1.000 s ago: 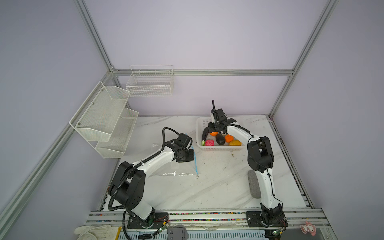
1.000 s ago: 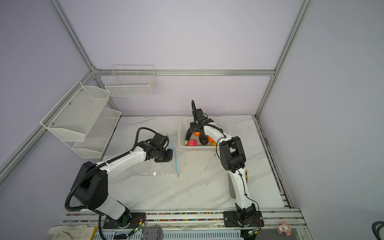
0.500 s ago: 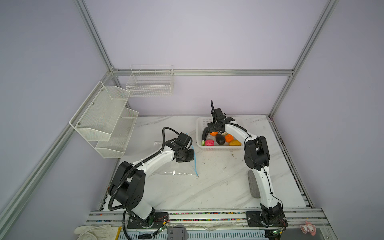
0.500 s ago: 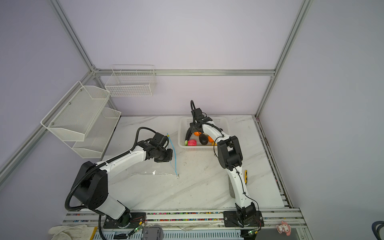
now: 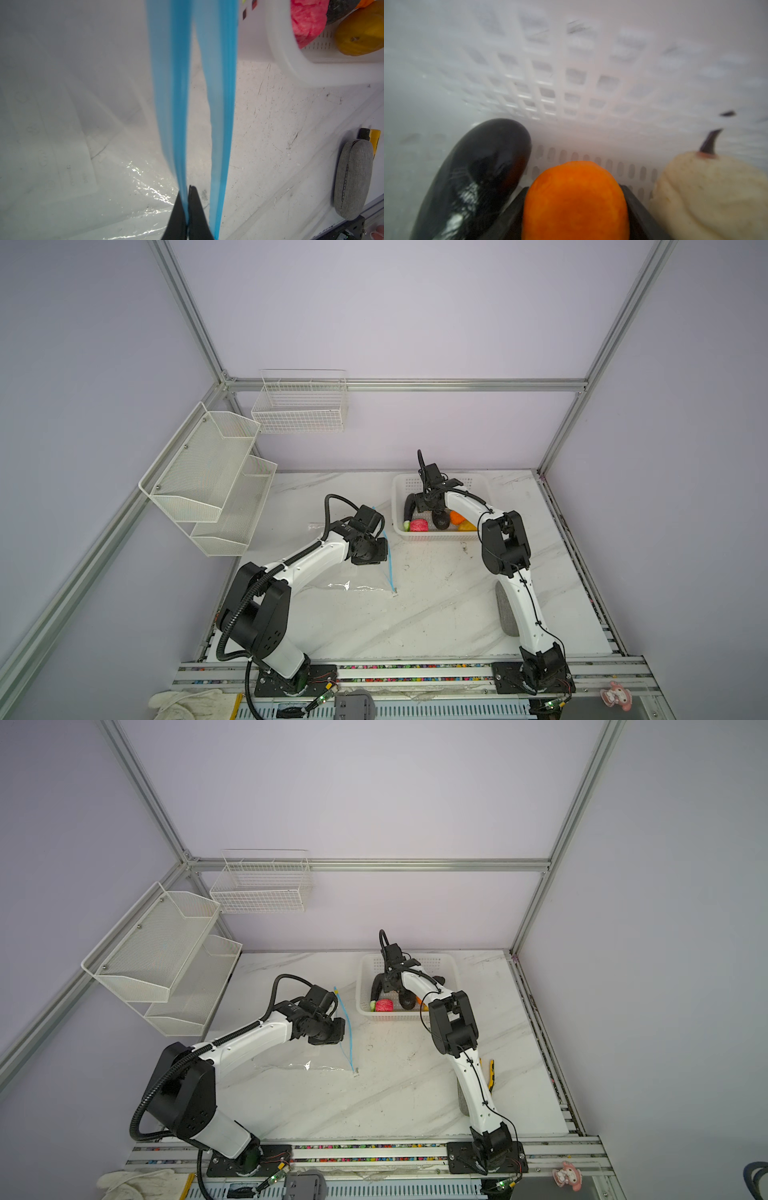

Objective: Place the food in the zip-top bag and seal the zipper

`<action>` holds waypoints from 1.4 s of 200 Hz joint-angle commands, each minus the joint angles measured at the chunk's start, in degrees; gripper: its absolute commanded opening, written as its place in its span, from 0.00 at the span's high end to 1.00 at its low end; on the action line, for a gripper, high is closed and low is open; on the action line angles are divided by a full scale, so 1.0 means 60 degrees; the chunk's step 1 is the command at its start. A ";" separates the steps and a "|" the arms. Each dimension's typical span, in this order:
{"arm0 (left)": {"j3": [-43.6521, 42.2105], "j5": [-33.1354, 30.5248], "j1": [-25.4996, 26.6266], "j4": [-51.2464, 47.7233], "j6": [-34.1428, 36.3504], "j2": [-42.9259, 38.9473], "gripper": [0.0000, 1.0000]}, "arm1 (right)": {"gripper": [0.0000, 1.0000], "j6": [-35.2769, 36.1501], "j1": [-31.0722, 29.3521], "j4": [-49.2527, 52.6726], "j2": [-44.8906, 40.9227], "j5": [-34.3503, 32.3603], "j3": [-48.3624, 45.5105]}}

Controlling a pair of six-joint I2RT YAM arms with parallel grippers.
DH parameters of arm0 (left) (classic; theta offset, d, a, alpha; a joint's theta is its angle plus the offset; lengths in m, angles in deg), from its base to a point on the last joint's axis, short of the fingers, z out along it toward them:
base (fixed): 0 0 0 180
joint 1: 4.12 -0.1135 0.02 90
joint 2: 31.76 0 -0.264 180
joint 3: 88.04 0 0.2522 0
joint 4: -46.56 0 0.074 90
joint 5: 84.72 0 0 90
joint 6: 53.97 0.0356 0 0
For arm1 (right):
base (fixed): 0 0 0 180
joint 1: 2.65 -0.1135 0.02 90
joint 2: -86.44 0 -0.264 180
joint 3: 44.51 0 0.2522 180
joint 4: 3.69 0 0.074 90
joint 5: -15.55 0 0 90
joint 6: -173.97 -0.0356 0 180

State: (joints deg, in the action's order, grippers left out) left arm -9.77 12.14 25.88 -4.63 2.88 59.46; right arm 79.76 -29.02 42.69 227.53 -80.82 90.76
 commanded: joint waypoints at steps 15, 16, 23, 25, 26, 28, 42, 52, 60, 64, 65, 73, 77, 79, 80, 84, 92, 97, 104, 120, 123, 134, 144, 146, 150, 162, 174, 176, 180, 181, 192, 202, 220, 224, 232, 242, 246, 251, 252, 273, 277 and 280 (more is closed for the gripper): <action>0.0875 0.0035 -0.0098 -0.0050 0.0220 -0.0127 1.00 | 0.42 -0.0002 -0.0043 0.0172 -0.0336 0.0137 0.0142; 0.0877 0.0040 -0.0102 -0.0055 0.0221 -0.0114 1.00 | 0.42 -0.0002 -0.0043 0.0165 -0.0346 0.0146 0.0140; 0.0901 0.0083 -0.0119 -0.0063 0.0215 -0.0088 1.00 | 0.42 -0.0017 -0.0043 0.0125 -0.0467 0.0186 0.0086; 0.0906 0.0098 -0.0132 -0.0072 0.0220 -0.0087 1.00 | 0.42 -0.0017 -0.0043 0.0106 -0.0502 0.0206 0.0048; 0.0907 0.0101 -0.0127 -0.0081 0.0206 -0.0079 1.00 | 0.42 -0.0017 -0.0043 0.0096 -0.0532 0.0216 0.0035; 0.0908 0.0110 -0.0134 -0.0088 0.0203 -0.0084 1.00 | 0.42 -0.0017 -0.0047 0.0066 -0.0566 0.0239 0.0006; 0.0927 0.0192 -0.0148 -0.0103 0.0189 -0.0072 1.00 | 0.45 -0.0017 -0.0043 -0.0148 -0.0896 0.0412 -0.0312; 0.0923 0.0227 -0.0151 -0.0112 0.0165 -0.0119 1.00 | 0.45 -0.0042 -0.0043 -0.0246 -0.1128 0.0469 -0.0514; 0.0923 0.0244 -0.0164 -0.0137 0.0142 -0.0150 1.00 | 0.46 -0.0086 -0.0045 -0.0311 -0.1318 0.0462 -0.0698; 0.0923 0.0240 -0.0179 -0.0134 0.0126 -0.0166 1.00 | 0.47 -0.0108 -0.0044 -0.0369 -0.1432 0.0482 -0.0795; 0.0930 0.0245 -0.0179 -0.0134 0.0123 -0.0177 1.00 | 0.47 -0.0106 -0.0043 -0.0383 -0.1458 0.0487 -0.0826; 0.0932 0.0277 -0.0202 -0.0153 0.0093 -0.0216 1.00 | 0.47 -0.0146 -0.0032 -0.0515 -0.1659 0.0569 -0.1058; 0.0937 0.0309 -0.0208 -0.0167 0.0075 -0.0239 1.00 | 0.48 -0.0170 -0.0030 -0.0587 -0.1773 0.0615 -0.1183; 0.0945 0.0327 -0.0209 -0.0175 0.0064 -0.0252 1.00 | 0.48 -0.0172 -0.0029 -0.0628 -0.1850 0.0632 -0.1243; 0.0941 0.0332 -0.0210 -0.0176 0.0062 -0.0250 1.00 | 0.48 -0.0175 -0.0029 -0.0652 -0.1873 0.0656 -0.1277; 0.0938 0.0374 -0.0210 -0.0175 0.0048 -0.0261 1.00 | 0.48 -0.0203 -0.0029 -0.0719 -0.1990 0.0694 -0.1409; 0.0965 0.0482 -0.0257 -0.0181 0.0032 -0.0262 1.00 | 0.49 -0.0243 -0.0036 -0.0858 -0.2250 0.0817 -0.1676; 0.0994 0.0548 -0.0267 -0.0204 0.0031 -0.0249 1.00 | 0.49 -0.0248 -0.0029 -0.0964 -0.2425 0.0941 -0.1895; 0.1059 0.0654 -0.0301 -0.0250 0.0025 -0.0234 1.00 | 0.50 -0.0279 -0.0029 -0.1220 -0.2745 0.1097 -0.2288; 0.1196 0.0789 -0.0327 -0.0409 0.0045 -0.0206 1.00 | 0.51 -0.0326 -0.0033 -0.1889 -0.3524 0.1579 -0.3314; 0.1219 0.0802 -0.0329 -0.0423 0.0038 -0.0204 1.00 | 0.51 -0.0337 -0.0029 -0.2044 -0.3675 0.1702 -0.3540; 0.1244 0.0871 -0.0382 -0.0435 0.0025 -0.0232 1.00 | 0.53 -0.0382 -0.0029 -0.2500 -0.4293 0.2034 -0.4316; 0.1273 0.0938 -0.0393 -0.0442 0.0012 -0.0258 1.00 | 0.54 -0.0408 -0.0043 -0.3155 -0.4930 0.2690 -0.5193; 0.1285 0.0949 -0.0398 -0.0442 0.0012 -0.0261 1.00 | 0.54 -0.0433 -0.0043 -0.3281 -0.5063 0.2817 -0.5399; 0.1302 0.0968 -0.0395 -0.0458 0.0013 -0.0275 1.00 | 0.54 -0.0467 -0.0062 -0.3617 -0.5338 0.3044 -0.5807; 0.1325 0.0971 -0.0435 -0.0459 -0.0011 -0.0309 1.00 | 0.56 -0.0600 -0.0086 -0.4632 -0.6179 0.3684 -0.7034; 0.1333 0.1037 -0.0440 -0.0470 -0.0029 -0.0333 1.00 | 0.57 -0.0800 -0.0151 -0.5658 -0.6904 0.4390 -0.8153; 0.1333 0.1036 -0.0432 -0.0471 -0.0035 -0.0335 1.00 | 0.57 -0.0857 -0.0177 -0.5811 -0.7026 0.4487 -0.8336; 0.1333 0.1049 -0.0443 -0.0463 -0.0041 -0.0335 1.00 | 0.57 -0.0948 -0.0223 -0.6128 -0.7213 0.4701 -0.8641; 0.1333 0.1045 -0.0444 -0.0460 -0.0041 -0.0335 1.00 | 0.57 -0.0973 -0.0243 -0.6192 -0.7257 0.4749 -0.8712; 0.1348 0.1091 -0.0444 -0.0459 -0.0049 -0.0361 1.00 | 0.58 -0.1173 -0.0440 -0.6944 -0.7691 0.5214 -0.9412; 0.1340 0.1101 -0.0448 -0.0469 -0.0068 -0.0392 1.00 | 0.58 -0.1330 -0.0665 -0.7641 -0.8007 0.5523 -0.9978; 0.1297 0.1089 -0.0474 -0.0470 -0.0092 -0.0494 1.00 | 0.59 -0.1498 -0.1129 -0.8675 -0.8412 0.5844 -1.0867; 0.1303 0.1085 -0.0473 -0.0466 -0.0100 -0.0506 1.00 | 0.59 -0.1535 -0.1231 -0.8916 -0.8472 0.5894 -1.1052; 0.1289 0.1076 -0.0499 -0.0469 -0.0119 -0.0550 1.00 | 0.59 -0.1587 -0.1447 -0.9309 -0.8590 0.5963 -1.1406; 0.1275 0.1086 -0.0503 -0.0460 -0.0142 -0.0598 1.00 | 0.60 -0.1674 -0.1707 -0.9789 -0.8687 0.6068 -1.1802; 0.1275 0.1086 -0.0510 -0.0463 -0.0152 -0.0623 1.00 | 0.60 -0.1717 -0.1809 -0.9938 -0.8722 0.6085 -1.1920; 0.1249 0.1090 -0.0515 -0.0470 -0.0172 -0.0653 1.00 | 0.60 -0.1788 -0.1942 -1.0124 -0.8755 0.6123 -1.2079; 0.1255 0.1094 -0.0509 -0.0471 -0.0173 -0.0655 1.00 | 0.60 -0.1803 -0.1967 -1.0154 -0.8760 0.6127 -1.2115; 0.1218 0.1114 -0.0532 -0.0470 -0.0207 -0.0743 1.00 | 0.62 -0.2050 -0.2428 -1.0878 -0.8938 0.6197 -1.2690; 0.1202 0.1100 -0.0533 -0.0469 -0.0214 -0.0744 1.00 | 0.63 -0.2090 -0.2502 -1.0984 -0.8966 0.6193 -1.2775; 0.1198 0.1110 -0.0534 -0.0469 -0.0227 -0.0751 1.00 | 0.63 -0.2123 -0.2548 -1.1091 -0.8985 0.6189 -1.2836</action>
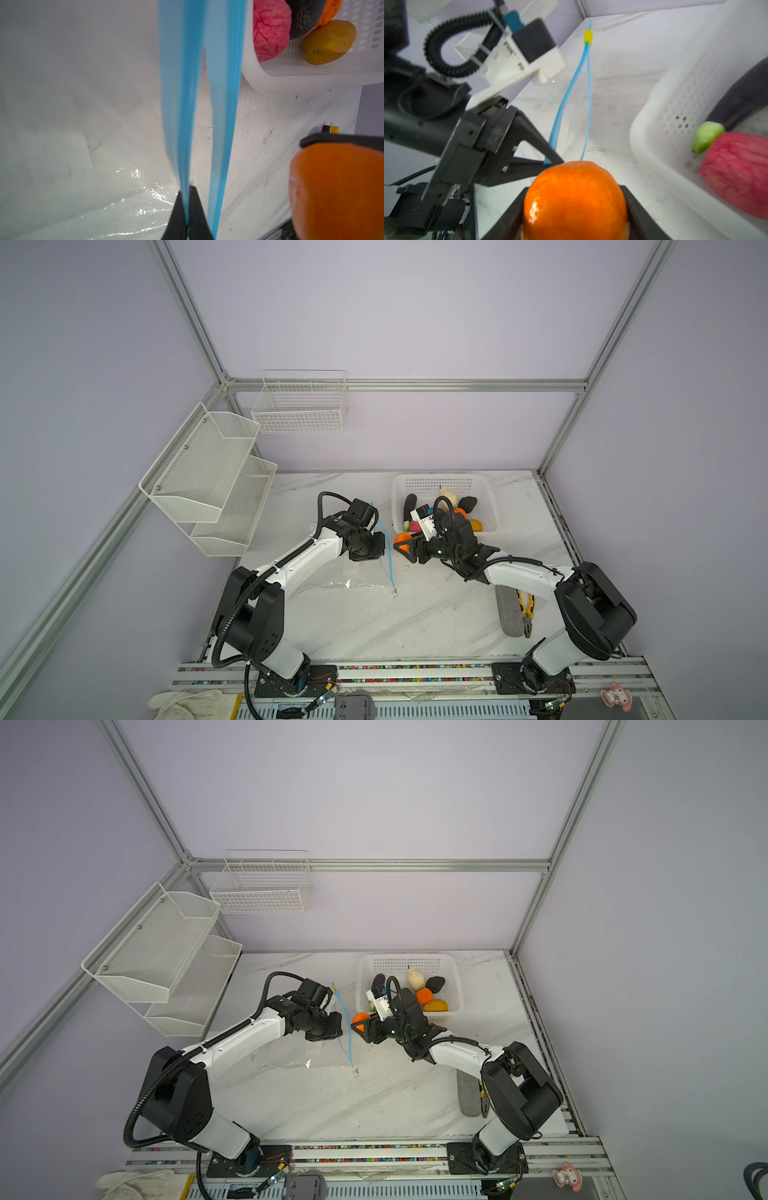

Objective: Place the food in the zip-top bag and seal the zipper

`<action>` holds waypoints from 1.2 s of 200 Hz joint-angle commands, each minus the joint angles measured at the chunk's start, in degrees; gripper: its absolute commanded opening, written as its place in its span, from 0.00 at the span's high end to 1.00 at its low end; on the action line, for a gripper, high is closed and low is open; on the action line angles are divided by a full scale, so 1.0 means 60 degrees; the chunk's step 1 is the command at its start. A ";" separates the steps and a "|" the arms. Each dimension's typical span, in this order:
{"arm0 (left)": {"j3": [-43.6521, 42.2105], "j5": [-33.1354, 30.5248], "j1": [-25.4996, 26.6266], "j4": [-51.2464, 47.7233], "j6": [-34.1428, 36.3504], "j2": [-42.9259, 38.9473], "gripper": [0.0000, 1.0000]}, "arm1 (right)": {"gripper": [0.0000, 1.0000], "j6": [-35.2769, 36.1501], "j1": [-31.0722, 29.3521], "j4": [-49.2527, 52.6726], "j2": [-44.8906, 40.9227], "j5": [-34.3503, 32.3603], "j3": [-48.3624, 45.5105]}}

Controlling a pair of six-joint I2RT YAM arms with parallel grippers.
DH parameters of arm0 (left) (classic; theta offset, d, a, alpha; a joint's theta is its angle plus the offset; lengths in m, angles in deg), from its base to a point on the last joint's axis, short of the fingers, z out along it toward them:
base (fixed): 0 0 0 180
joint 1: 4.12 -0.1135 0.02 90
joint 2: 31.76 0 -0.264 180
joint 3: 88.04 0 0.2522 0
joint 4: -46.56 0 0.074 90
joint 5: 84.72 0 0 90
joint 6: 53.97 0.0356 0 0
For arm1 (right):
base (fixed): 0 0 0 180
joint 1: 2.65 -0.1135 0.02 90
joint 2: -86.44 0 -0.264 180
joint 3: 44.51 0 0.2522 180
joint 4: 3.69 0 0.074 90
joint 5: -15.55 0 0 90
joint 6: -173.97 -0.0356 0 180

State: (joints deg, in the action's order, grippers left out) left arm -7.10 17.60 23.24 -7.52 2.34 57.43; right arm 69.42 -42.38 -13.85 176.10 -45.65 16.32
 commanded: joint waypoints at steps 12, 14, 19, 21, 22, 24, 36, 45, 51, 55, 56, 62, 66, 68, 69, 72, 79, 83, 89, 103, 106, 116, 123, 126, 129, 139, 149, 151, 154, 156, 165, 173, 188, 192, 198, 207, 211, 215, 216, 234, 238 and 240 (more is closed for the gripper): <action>0.0744 0.0206 -0.0091 0.0010 -0.0141 -0.0435 1.00 | 0.65 -0.0485 -0.0498 -0.1900 -0.0403 0.0298 -0.0547; 0.0743 0.0226 -0.0091 0.0010 -0.0163 -0.0436 1.00 | 0.65 -0.0508 -0.0520 -0.1934 -0.0374 0.0276 -0.0560; 0.0742 0.0228 -0.0103 0.0012 -0.0179 -0.0436 1.00 | 0.66 -0.0530 -0.0587 -0.1984 -0.0303 0.0284 -0.0550; 0.0742 0.0231 -0.0094 0.0018 -0.0180 -0.0436 1.00 | 0.66 -0.0534 -0.0597 -0.1977 -0.0269 0.0291 -0.0532; 0.0742 0.0232 -0.0093 0.0014 -0.0183 -0.0436 1.00 | 0.66 -0.0534 -0.0606 -0.1969 -0.0246 0.0302 -0.0519; 0.0742 0.0232 -0.0092 0.0022 -0.0181 -0.0447 1.00 | 0.66 -0.0527 -0.0621 -0.1944 -0.0207 0.0321 -0.0491; 0.0713 0.0247 -0.0093 0.0013 -0.0205 -0.0465 1.00 | 0.69 -0.0513 -0.0698 -0.1871 0.0066 0.0364 -0.0322; 0.0677 0.0240 -0.0094 0.0035 -0.0222 -0.0505 1.00 | 0.70 -0.0512 -0.0781 -0.1952 0.0215 0.0365 -0.0252; 0.0657 0.0241 -0.0100 0.0032 -0.0217 -0.0522 1.00 | 0.70 -0.0522 -0.0840 -0.2026 0.0303 0.0358 -0.0222; 0.0630 0.0233 -0.0092 0.0036 -0.0221 -0.0545 1.00 | 0.71 -0.0527 -0.0866 -0.2063 0.0356 0.0368 -0.0179; 0.0627 0.0233 -0.0091 0.0038 -0.0218 -0.0549 1.00 | 0.71 -0.0524 -0.0880 -0.2070 0.0367 0.0362 -0.0174; 0.0604 0.0219 -0.0091 0.0038 -0.0235 -0.0567 1.00 | 0.71 -0.0541 -0.0933 -0.2104 0.0444 0.0364 -0.0123; 0.0596 0.0223 -0.0091 0.0034 -0.0242 -0.0586 1.00 | 0.71 -0.0563 -0.0962 -0.2152 0.0495 0.0362 -0.0114; 0.0589 0.0219 -0.0091 0.0038 -0.0243 -0.0605 1.00 | 0.72 -0.0575 -0.0977 -0.2180 0.0524 0.0365 -0.0111; 0.0585 0.0211 -0.0099 0.0039 -0.0244 -0.0608 1.00 | 0.72 -0.0569 -0.0987 -0.2187 0.0539 0.0368 -0.0104; 0.0574 0.0222 -0.0103 0.0027 -0.0248 -0.0619 1.00 | 0.72 -0.0577 -0.1006 -0.2225 0.0581 0.0378 -0.0097; 0.0568 0.0217 -0.0093 0.0036 -0.0255 -0.0641 1.00 | 0.73 -0.0606 -0.1046 -0.2287 0.0672 0.0400 -0.0070; 0.0567 0.0225 -0.0091 0.0039 -0.0254 -0.0641 1.00 | 0.73 -0.0605 -0.1057 -0.2310 0.0728 0.0415 -0.0056; 0.0559 0.0250 -0.0091 0.0026 -0.0250 -0.0654 1.00 | 0.73 -0.0600 -0.1082 -0.2325 0.0802 0.0426 -0.0052; 0.0559 0.0302 -0.0099 0.0039 -0.0265 -0.0677 1.00 | 0.74 -0.0606 -0.1091 -0.2381 0.0971 0.0445 -0.0063; 0.0558 0.0325 -0.0092 0.0030 -0.0267 -0.0682 1.00 | 0.74 -0.0587 -0.1091 -0.2386 0.0997 0.0448 -0.0053; 0.0539 0.0353 -0.0091 0.0038 -0.0272 -0.0710 1.00 | 0.75 -0.0544 -0.1096 -0.2359 0.1076 0.0441 -0.0087; 0.0511 0.0358 -0.0093 0.0033 -0.0283 -0.0739 1.00 | 0.76 -0.0491 -0.1099 -0.2316 0.1115 0.0418 -0.0086; 0.0501 0.0358 -0.0095 0.0030 -0.0282 -0.0759 1.00 | 0.76 -0.0469 -0.1099 -0.2305 0.1131 0.0408 -0.0074; 0.0494 0.0351 -0.0099 0.0031 -0.0287 -0.0766 1.00 | 0.76 -0.0444 -0.1095 -0.2280 0.1147 0.0402 -0.0067; 0.0432 0.0360 -0.0093 0.0049 -0.0288 -0.0844 1.00 | 0.76 -0.0380 -0.1099 -0.2204 0.1197 0.0386 -0.0039; 0.0378 0.0364 -0.0093 0.0054 -0.0310 -0.0912 1.00 | 0.77 -0.0359 -0.1098 -0.2140 0.1275 0.0380 0.0005; 0.0373 0.0364 -0.0092 0.0054 -0.0323 -0.0917 1.00 | 0.77 -0.0342 -0.1099 -0.2138 0.1290 0.0392 0.0014; 0.0352 0.0379 -0.0091 0.0054 -0.0318 -0.0939 1.00 | 0.77 -0.0344 -0.1099 -0.2114 0.1314 0.0394 0.0020; 0.0348 0.0390 -0.0091 0.0054 -0.0317 -0.0954 1.00 | 0.78 -0.0333 -0.1099 -0.2105 0.1326 0.0399 0.0032; 0.0304 0.0430 -0.0092 0.0054 -0.0339 -0.1018 1.00 | 0.78 -0.0294 -0.1098 -0.2062 0.1380 0.0415 0.0059; 0.0272 0.0433 -0.0101 0.0070 -0.0350 -0.1088 1.00 | 0.78 -0.0270 -0.1099 -0.2016 0.1417 0.0426 0.0078; 0.0168 0.0437 -0.0093 0.0097 -0.0372 -0.1217 1.00 | 0.79 -0.0227 -0.1084 -0.1937 0.1439 0.0391 0.0134; 0.0146 0.0437 -0.0084 0.0108 -0.0364 -0.1241 1.00 | 0.79 -0.0227 -0.1084 -0.1920 0.1446 0.0386 0.0151; 0.0103 0.0439 -0.0092 0.0106 -0.0372 -0.1270 1.00 | 0.79 -0.0206 -0.1084 -0.1881 0.1451 0.0387 0.0180; 0.0052 0.0445 -0.0091 0.0126 -0.0376 -0.1281 1.00 | 0.79 -0.0212 -0.1070 -0.1838 0.1469 0.0375 0.0214; 0.0029 0.0442 -0.0099 0.0117 -0.0369 -0.1272 1.00 | 0.79 -0.0212 -0.1057 -0.1817 0.1477 0.0374 0.0226; -0.0009 0.0439 -0.0092 0.0120 -0.0370 -0.1271 1.00 | 0.79 -0.0223 -0.1055 -0.1799 0.1487 0.0377 0.0239; -0.0014 0.0438 -0.0091 0.0117 -0.0373 -0.1271 1.00 | 0.79 -0.0225 -0.1048 -0.1799 0.1489 0.0374 0.0240; -0.0167 0.0428 -0.0102 0.0130 -0.0396 -0.1632 1.00 | 0.79 -0.0245 -0.0957 -0.1784 0.1506 0.0443 0.0271; -0.0204 0.0409 -0.0092 0.0135 -0.0395 -0.1659 1.00 | 0.79 -0.0256 -0.0940 -0.1783 0.1515 0.0444 0.0281; -0.0216 0.0409 -0.0091 0.0148 -0.0403 -0.1664 1.00 | 0.79 -0.0256 -0.0931 -0.1773 0.1511 0.0441 0.0277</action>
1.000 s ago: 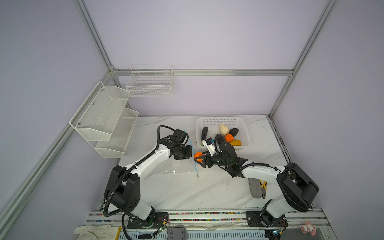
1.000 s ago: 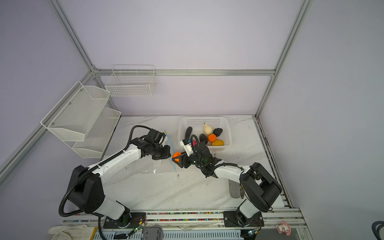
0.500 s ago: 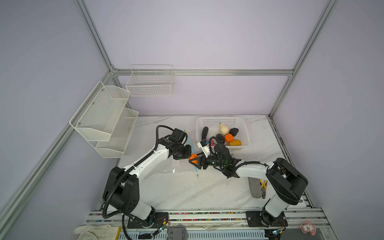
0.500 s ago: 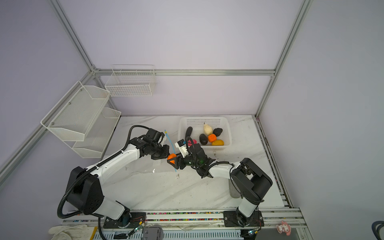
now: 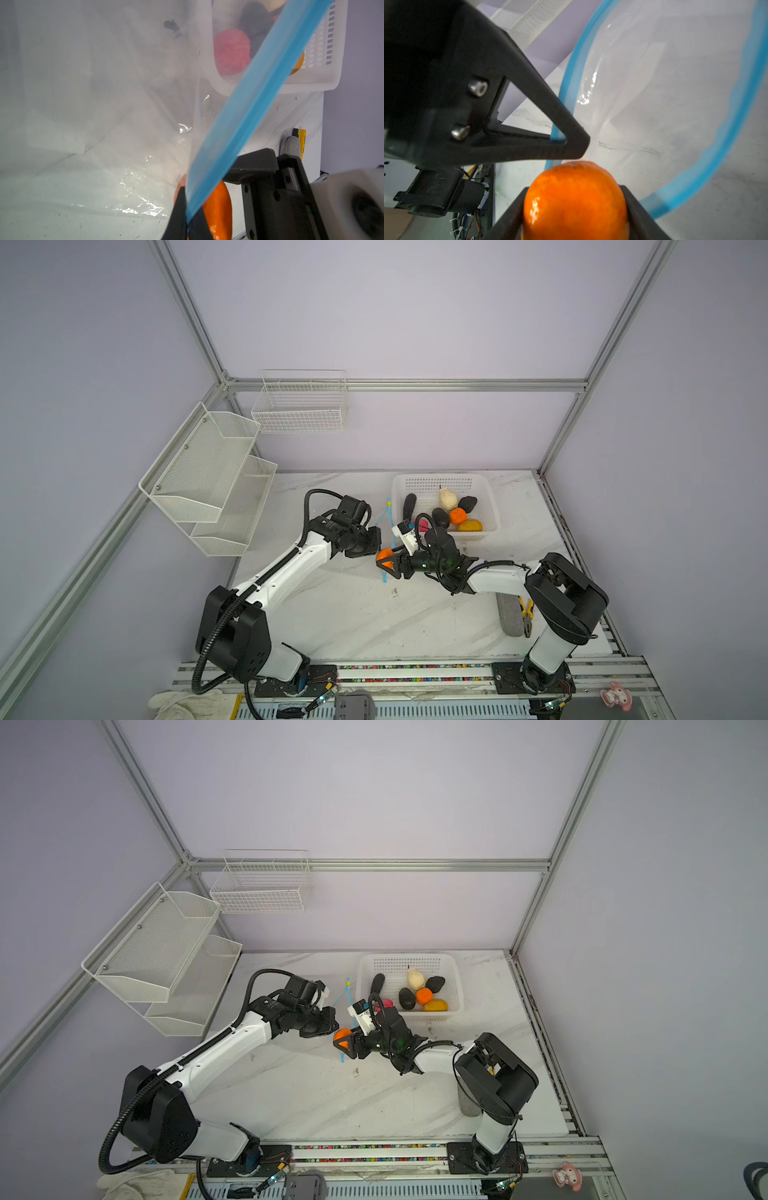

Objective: Place the food in the zip-top bag and seal the zipper

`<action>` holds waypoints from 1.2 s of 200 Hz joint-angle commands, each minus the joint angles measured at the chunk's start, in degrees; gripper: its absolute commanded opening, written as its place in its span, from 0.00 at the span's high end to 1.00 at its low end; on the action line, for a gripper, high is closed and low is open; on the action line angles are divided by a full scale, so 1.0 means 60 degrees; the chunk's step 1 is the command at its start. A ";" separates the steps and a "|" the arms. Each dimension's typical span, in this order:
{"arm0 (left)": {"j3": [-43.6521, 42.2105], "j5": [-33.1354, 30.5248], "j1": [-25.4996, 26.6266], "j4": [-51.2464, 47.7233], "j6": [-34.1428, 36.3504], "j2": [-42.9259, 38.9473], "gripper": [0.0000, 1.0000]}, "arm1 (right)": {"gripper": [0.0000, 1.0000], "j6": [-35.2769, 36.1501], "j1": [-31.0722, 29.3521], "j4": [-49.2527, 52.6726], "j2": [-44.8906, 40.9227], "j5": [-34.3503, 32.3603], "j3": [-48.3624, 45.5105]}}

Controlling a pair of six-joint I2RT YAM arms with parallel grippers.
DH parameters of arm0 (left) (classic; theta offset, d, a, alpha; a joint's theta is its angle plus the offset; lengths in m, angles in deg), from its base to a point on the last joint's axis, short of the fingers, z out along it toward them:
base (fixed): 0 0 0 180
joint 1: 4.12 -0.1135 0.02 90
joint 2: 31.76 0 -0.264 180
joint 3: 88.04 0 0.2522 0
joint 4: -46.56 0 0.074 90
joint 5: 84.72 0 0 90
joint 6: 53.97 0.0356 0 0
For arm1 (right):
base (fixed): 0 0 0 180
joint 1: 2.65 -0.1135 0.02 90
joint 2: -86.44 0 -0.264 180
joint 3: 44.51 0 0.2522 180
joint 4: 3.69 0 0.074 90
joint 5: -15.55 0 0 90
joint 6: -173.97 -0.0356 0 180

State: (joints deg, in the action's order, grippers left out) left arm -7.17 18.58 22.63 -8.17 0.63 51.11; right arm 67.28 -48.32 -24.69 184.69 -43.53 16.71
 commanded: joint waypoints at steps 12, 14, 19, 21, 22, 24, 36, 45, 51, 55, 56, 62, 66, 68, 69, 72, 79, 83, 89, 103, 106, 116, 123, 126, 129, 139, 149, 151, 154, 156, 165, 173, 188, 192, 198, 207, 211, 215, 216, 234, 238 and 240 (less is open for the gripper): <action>-0.0315 0.0270 0.0010 0.0280 -0.0154 -0.0668 1.00 | 0.79 0.0078 0.0124 0.0085 0.0157 0.0105 0.0251; -0.0334 0.0273 0.0011 0.0284 -0.0151 -0.0678 1.00 | 0.79 0.0073 0.0137 0.0089 0.0161 0.0106 0.0260; -0.0366 0.0273 0.0003 0.0292 -0.0166 -0.0708 1.00 | 0.80 0.0072 0.0152 0.0122 0.0216 0.0106 0.0290; -0.0380 0.0270 0.0009 0.0291 -0.0172 -0.0721 1.00 | 0.79 0.0072 0.0155 0.0135 0.0227 0.0106 0.0303; -0.0385 0.0264 0.0010 0.0293 -0.0176 -0.0726 1.00 | 0.79 0.0071 0.0155 0.0137 0.0238 0.0106 0.0313; -0.0388 0.0260 0.0007 0.0291 -0.0190 -0.0737 1.00 | 0.79 0.0082 0.0163 0.0161 0.0247 0.0106 0.0327; -0.0471 0.0255 0.0011 0.0281 -0.0202 -0.0814 1.00 | 0.79 0.0093 0.0185 0.0240 0.0364 0.0092 0.0422; -0.0527 0.0218 0.0011 0.0284 -0.0217 -0.0880 1.00 | 0.79 0.0104 0.0200 0.0309 0.0455 0.0091 0.0521; -0.0559 0.0204 0.0001 0.0282 -0.0224 -0.0923 1.00 | 0.79 0.0121 0.0208 0.0371 0.0519 0.0063 0.0593; -0.0581 0.0211 -0.0004 0.0281 -0.0247 -0.0969 1.00 | 0.79 0.0134 0.0211 0.0419 0.0569 0.0050 0.0642; -0.0595 0.0213 -0.0004 0.0281 -0.0250 -0.0974 1.00 | 0.79 0.0132 0.0213 0.0440 0.0578 0.0049 0.0650; -0.0639 0.0209 -0.0007 0.0281 -0.0253 -0.1019 1.00 | 0.79 0.0155 0.0214 0.0513 0.0625 0.0011 0.0738; -0.0648 0.0213 -0.0011 0.0282 -0.0286 -0.1048 1.00 | 0.79 0.0166 0.0214 0.0566 0.0669 -0.0003 0.0784; -0.0652 0.0203 -0.0006 0.0288 -0.0283 -0.1063 1.00 | 0.79 0.0172 0.0214 0.0587 0.0691 -0.0009 0.0818; -0.0660 0.0209 -0.0012 0.0292 -0.0290 -0.1073 1.00 | 0.79 0.0180 0.0214 0.0598 0.0698 -0.0010 0.0827; -0.0687 0.0212 -0.0005 0.0282 -0.0296 -0.1088 1.00 | 0.79 0.0195 0.0214 0.0638 0.0718 -0.0020 0.0868; -0.0721 0.0210 -0.0004 0.0284 -0.0320 -0.1150 1.00 | 0.79 0.0217 0.0214 0.0698 0.0780 -0.0060 0.0962; -0.0756 0.0202 0.0003 0.0276 -0.0333 -0.1180 1.00 | 0.79 0.0243 0.0214 0.0755 0.0824 -0.0080 0.1025; -0.0780 0.0214 -0.0004 0.0279 -0.0369 -0.1233 1.00 | 0.79 0.0272 0.0214 0.0835 0.0873 -0.0089 0.1114; -0.0871 0.0230 -0.0004 0.0269 -0.0452 -0.1341 1.00 | 0.78 0.0345 0.0214 0.1008 0.1000 -0.0169 0.1293; -0.0884 0.0230 -0.0004 0.0272 -0.0455 -0.1369 1.00 | 0.78 0.0391 0.0218 0.1068 0.1017 -0.0181 0.1346; -0.0946 0.0205 -0.0015 0.0277 -0.0497 -0.1458 1.00 | 0.77 0.0481 0.0214 0.1274 0.1096 -0.0272 0.1473; -0.0997 0.0189 -0.0004 0.0287 -0.0544 -0.1530 1.00 | 0.77 0.0488 0.0214 0.1359 0.1159 -0.0316 0.1572; -0.1011 0.0193 -0.0006 0.0291 -0.0556 -0.1547 1.00 | 0.76 0.0493 0.0211 0.1385 0.1182 -0.0315 0.1599; -0.1018 0.0192 -0.0004 0.0293 -0.0573 -0.1567 1.00 | 0.76 0.0479 0.0221 0.1409 0.1207 -0.0348 0.1641; -0.1064 0.0197 -0.0006 0.0281 -0.0644 -0.1620 1.00 | 0.75 0.0467 0.0214 0.1511 0.1271 -0.0442 0.1760; -0.1111 0.0204 -0.0004 0.0295 -0.0706 -0.1632 1.00 | 0.74 0.0481 0.0214 0.1621 0.1353 -0.0430 0.1897; -0.1123 0.0190 -0.0015 0.0299 -0.0725 -0.1634 1.00 | 0.74 0.0474 0.0207 0.1627 0.1368 -0.0431 0.1910; -0.1133 0.0219 -0.0005 0.0309 -0.0753 -0.1638 1.00 | 0.74 0.0481 0.0206 0.1640 0.1380 -0.0454 0.1938; -0.1136 0.0227 -0.0012 0.0302 -0.0762 -0.1639 1.00 | 0.74 0.0485 0.0212 0.1646 0.1397 -0.0460 0.1943; -0.1163 0.0259 -0.0004 0.0321 -0.0803 -0.1633 1.00 | 0.73 0.0492 0.0211 0.1691 0.1468 -0.0473 0.2028; -0.1174 0.0273 -0.0008 0.0335 -0.0831 -0.1630 1.00 | 0.72 0.0500 0.0214 0.1757 0.1514 -0.0484 0.2101; -0.1242 0.0309 -0.0010 0.0414 -0.0883 -0.1694 1.00 | 0.70 0.0503 0.0202 0.1827 0.1608 -0.0487 0.2175; -0.1252 0.0303 -0.0004 0.0436 -0.0896 -0.1710 1.00 | 0.69 0.0508 0.0200 0.1860 0.1615 -0.0490 0.2182; -0.1293 0.0313 -0.0016 0.0466 -0.0922 -0.1740 1.00 | 0.68 0.0503 0.0200 0.1868 0.1634 -0.0495 0.2209; -0.1333 0.0314 -0.0004 0.0508 -0.0963 -0.1775 1.00 | 0.65 0.0496 0.0200 0.1868 0.1643 -0.0514 0.2212; -0.1360 0.0317 -0.0011 0.0528 -0.0956 -0.1782 1.00 | 0.64 0.0496 0.0200 0.1881 0.1654 -0.0521 0.2225; -0.1357 0.0306 -0.0012 0.0546 -0.0973 -0.1799 1.00 | 0.63 0.0495 0.0200 0.1904 0.1663 -0.0510 0.2240; -0.1364 0.0312 -0.0008 0.0552 -0.0972 -0.1799 1.00 | 0.62 0.0496 0.0200 0.1915 0.1660 -0.0524 0.2240; -0.1389 0.0332 -0.0004 0.0588 -0.1015 -0.1789 1.00 | 0.55 0.0495 0.0181 0.1938 0.1668 -0.0552 0.2296; -0.1399 0.0337 -0.0004 0.0609 -0.1028 -0.1786 1.00 | 0.53 0.0496 0.0185 0.1941 0.1672 -0.0552 0.2307; -0.1389 0.0333 -0.0004 0.0608 -0.1029 -0.1778 1.00 | 0.52 0.0496 0.0185 0.1941 0.1686 -0.0557 0.2312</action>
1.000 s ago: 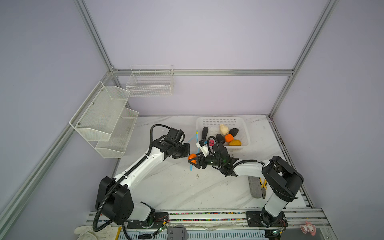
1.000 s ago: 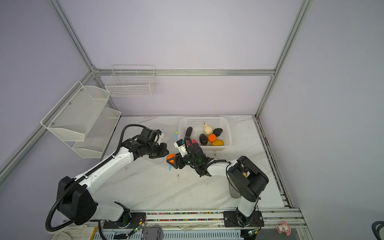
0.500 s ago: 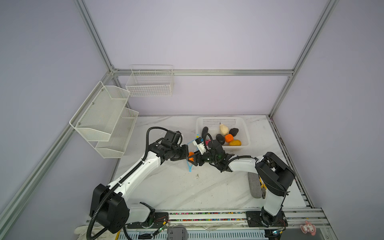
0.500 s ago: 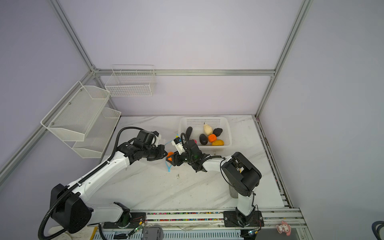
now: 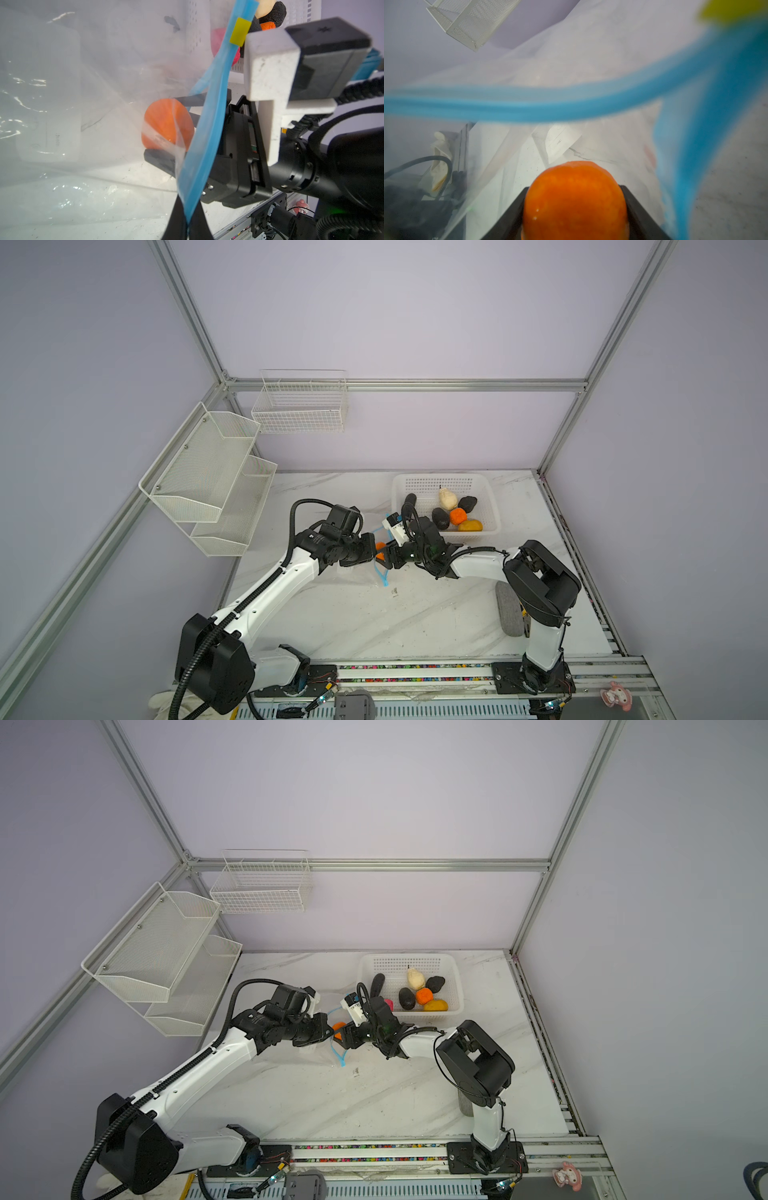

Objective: Place the food in the zip-top bag and seal the zipper

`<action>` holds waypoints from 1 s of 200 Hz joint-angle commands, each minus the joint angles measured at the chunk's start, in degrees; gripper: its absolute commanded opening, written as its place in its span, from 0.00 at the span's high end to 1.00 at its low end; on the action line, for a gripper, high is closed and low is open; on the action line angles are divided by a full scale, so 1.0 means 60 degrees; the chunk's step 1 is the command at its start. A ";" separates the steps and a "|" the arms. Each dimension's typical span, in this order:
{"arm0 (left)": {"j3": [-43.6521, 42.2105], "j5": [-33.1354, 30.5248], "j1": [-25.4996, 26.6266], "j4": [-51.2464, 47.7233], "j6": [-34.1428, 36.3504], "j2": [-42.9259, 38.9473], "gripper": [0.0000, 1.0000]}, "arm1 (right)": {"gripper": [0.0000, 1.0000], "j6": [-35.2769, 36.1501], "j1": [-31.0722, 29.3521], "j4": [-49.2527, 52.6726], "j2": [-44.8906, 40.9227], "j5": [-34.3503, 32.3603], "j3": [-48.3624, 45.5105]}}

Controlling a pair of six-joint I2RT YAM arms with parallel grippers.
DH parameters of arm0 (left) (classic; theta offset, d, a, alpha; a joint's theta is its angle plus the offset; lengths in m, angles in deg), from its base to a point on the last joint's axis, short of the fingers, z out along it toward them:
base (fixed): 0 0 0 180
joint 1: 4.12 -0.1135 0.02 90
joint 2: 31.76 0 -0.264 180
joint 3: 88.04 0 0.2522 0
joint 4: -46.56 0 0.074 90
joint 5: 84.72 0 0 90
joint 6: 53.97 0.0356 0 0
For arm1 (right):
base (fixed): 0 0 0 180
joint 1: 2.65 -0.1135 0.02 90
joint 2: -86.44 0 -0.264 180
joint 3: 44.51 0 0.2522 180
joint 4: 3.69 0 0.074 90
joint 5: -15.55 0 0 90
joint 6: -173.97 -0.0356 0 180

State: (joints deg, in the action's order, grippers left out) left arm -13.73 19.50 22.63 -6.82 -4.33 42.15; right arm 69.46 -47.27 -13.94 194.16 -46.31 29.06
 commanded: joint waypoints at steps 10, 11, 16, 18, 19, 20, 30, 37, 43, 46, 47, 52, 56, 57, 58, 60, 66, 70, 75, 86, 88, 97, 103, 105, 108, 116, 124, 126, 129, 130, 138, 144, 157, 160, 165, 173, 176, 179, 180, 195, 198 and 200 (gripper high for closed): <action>-0.0311 0.0204 -0.0013 0.0388 -0.0222 -0.0258 1.00 | 0.49 0.0132 -0.0004 0.0177 0.0111 -0.0111 0.0284; -0.0309 0.0199 -0.0008 0.0390 -0.0227 -0.0253 1.00 | 0.49 0.0132 -0.0004 0.0177 0.0109 -0.0115 0.0285; -0.0317 0.0205 -0.0004 0.0377 -0.0230 -0.0251 1.00 | 0.47 0.0139 -0.0005 0.0192 0.0121 -0.0127 0.0310; -0.0321 0.0207 -0.0008 0.0381 -0.0231 -0.0249 1.00 | 0.47 0.0145 -0.0005 0.0193 0.0122 -0.0136 0.0306; -0.0321 0.0208 -0.0006 0.0379 -0.0231 -0.0248 1.00 | 0.47 0.0138 0.0003 0.0200 0.0130 -0.0135 0.0303; -0.0322 0.0216 -0.0012 0.0385 -0.0239 -0.0248 1.00 | 0.46 0.0144 -0.0001 0.0204 0.0133 -0.0135 0.0303; -0.0336 0.0197 -0.0004 0.0382 -0.0233 -0.0262 1.00 | 0.45 0.0161 -0.0020 0.0230 0.0136 -0.0164 0.0342; -0.0354 0.0180 -0.0004 0.0393 -0.0236 -0.0266 1.00 | 0.44 0.0161 -0.0033 0.0257 0.0150 -0.0196 0.0362; -0.0352 0.0189 -0.0004 0.0401 -0.0232 -0.0267 1.00 | 0.43 0.0165 -0.0034 0.0291 0.0165 -0.0224 0.0398; -0.0348 0.0180 -0.0004 0.0395 -0.0232 -0.0276 1.00 | 0.43 0.0174 -0.0034 0.0302 0.0174 -0.0226 0.0413; -0.0349 0.0180 -0.0011 0.0401 -0.0232 -0.0269 1.00 | 0.43 0.0175 -0.0034 0.0306 0.0177 -0.0239 0.0415; -0.0351 0.0190 -0.0004 0.0403 -0.0224 -0.0276 1.00 | 0.42 0.0176 -0.0048 0.0323 0.0189 -0.0243 0.0430; -0.0353 0.0191 -0.0004 0.0397 -0.0210 -0.0277 1.00 | 0.41 0.0176 -0.0056 0.0336 0.0195 -0.0255 0.0442; -0.0352 0.0185 -0.0004 0.0394 -0.0206 -0.0277 1.00 | 0.41 0.0176 -0.0059 0.0338 0.0196 -0.0261 0.0451; -0.0352 0.0189 -0.0004 0.0393 -0.0204 -0.0277 1.00 | 0.41 0.0176 -0.0061 0.0339 0.0196 -0.0263 0.0456; -0.0351 0.0200 -0.0004 0.0392 -0.0203 -0.0270 1.00 | 0.41 0.0176 -0.0063 0.0358 0.0207 -0.0262 0.0456; -0.0339 0.0200 -0.0004 0.0393 -0.0188 -0.0264 1.00 | 0.40 0.0176 -0.0076 0.0362 0.0214 -0.0266 0.0470; -0.0337 0.0200 -0.0015 0.0400 -0.0195 -0.0263 1.00 | 0.39 0.0176 -0.0078 0.0368 0.0232 -0.0295 0.0486; -0.0338 0.0199 -0.0004 0.0392 -0.0188 -0.0262 1.00 | 0.38 0.0176 -0.0092 0.0390 0.0225 -0.0313 0.0508; -0.0311 0.0212 -0.0006 0.0394 -0.0173 -0.0233 1.00 | 0.36 0.0214 -0.0106 0.0466 0.0242 -0.0338 0.0558; -0.0316 0.0220 -0.0015 0.0396 -0.0173 -0.0233 1.00 | 0.36 0.0218 -0.0107 0.0477 0.0247 -0.0339 0.0555; -0.0285 0.0231 -0.0005 0.0402 -0.0175 -0.0188 1.00 | 0.36 0.0220 -0.0100 0.0512 0.0247 -0.0365 0.0586; -0.0266 0.0223 -0.0005 0.0392 -0.0146 -0.0182 1.00 | 0.35 0.0231 -0.0106 0.0540 0.0254 -0.0378 0.0610; -0.0264 0.0234 -0.0004 0.0399 -0.0144 -0.0169 1.00 | 0.35 0.0233 -0.0107 0.0554 0.0254 -0.0375 0.0627; -0.0256 0.0230 -0.0004 0.0393 -0.0131 -0.0170 1.00 | 0.35 0.0234 -0.0107 0.0570 0.0254 -0.0382 0.0632; -0.0221 0.0213 -0.0006 0.0392 -0.0115 -0.0160 1.00 | 0.35 0.0234 -0.0107 0.0596 0.0265 -0.0398 0.0638; -0.0216 0.0202 -0.0011 0.0404 -0.0100 -0.0147 1.00 | 0.34 0.0231 -0.0107 0.0592 0.0262 -0.0398 0.0640; -0.0207 0.0196 -0.0006 0.0395 -0.0100 -0.0138 1.00 | 0.34 0.0233 -0.0107 0.0597 0.0264 -0.0398 0.0649; -0.0216 0.0205 -0.0004 0.0387 -0.0100 -0.0144 1.00 | 0.34 0.0234 -0.0109 0.0602 0.0276 -0.0411 0.0651; -0.0210 0.0199 -0.0004 0.0389 -0.0100 -0.0145 1.00 | 0.33 0.0234 -0.0108 0.0603 0.0280 -0.0412 0.0651; -0.0213 0.0208 -0.0004 0.0378 -0.0100 -0.0142 1.00 | 0.32 0.0233 -0.0122 0.0603 0.0284 -0.0416 0.0659; -0.0201 0.0181 -0.0004 0.0378 -0.0089 -0.0156 1.00 | 0.32 0.0234 -0.0114 0.0605 0.0301 -0.0420 0.0680; -0.0178 0.0137 -0.0019 0.0351 -0.0085 -0.0169 1.00 | 0.30 0.0234 -0.0122 0.0603 0.0285 -0.0431 0.0659; -0.0192 0.0130 -0.0019 0.0350 -0.0074 -0.0174 1.00 | 0.30 0.0231 -0.0122 0.0603 0.0273 -0.0428 0.0649; -0.0197 0.0121 -0.0019 0.0337 -0.0071 -0.0175 1.00 | 0.30 0.0234 -0.0122 0.0590 0.0269 -0.0441 0.0638; -0.0192 0.0109 -0.0019 0.0341 -0.0074 -0.0187 1.00 | 0.29 0.0207 -0.0121 0.0574 0.0254 -0.0457 0.0637; -0.0205 0.0106 -0.0019 0.0334 -0.0082 -0.0189 1.00 | 0.29 0.0205 -0.0114 0.0561 0.0254 -0.0457 0.0637; -0.0212 0.0106 -0.0019 0.0341 -0.0085 -0.0182 1.00 | 0.29 0.0196 -0.0121 0.0552 0.0256 -0.0460 0.0624; -0.0216 0.0106 -0.0019 0.0344 -0.0085 -0.0186 1.00 | 0.29 0.0186 -0.0121 0.0548 0.0255 -0.0459 0.0623; -0.0212 0.0092 -0.0019 0.0346 -0.0085 -0.0172 1.00 | 0.28 0.0148 -0.0118 0.0530 0.0240 -0.0457 0.0627; -0.0217 0.0095 -0.0019 0.0335 -0.0085 -0.0160 1.00 | 0.28 0.0147 -0.0121 0.0530 0.0240 -0.0466 0.0632; -0.0211 0.0100 -0.0019 0.0337 -0.0085 -0.0156 1.00 | 0.28 0.0147 -0.0122 0.0530 0.0240 -0.0474 0.0636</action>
State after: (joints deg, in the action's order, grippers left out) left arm -14.08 19.87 22.63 -5.86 -5.16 42.13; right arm 70.29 -47.71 -10.92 194.81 -48.36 32.03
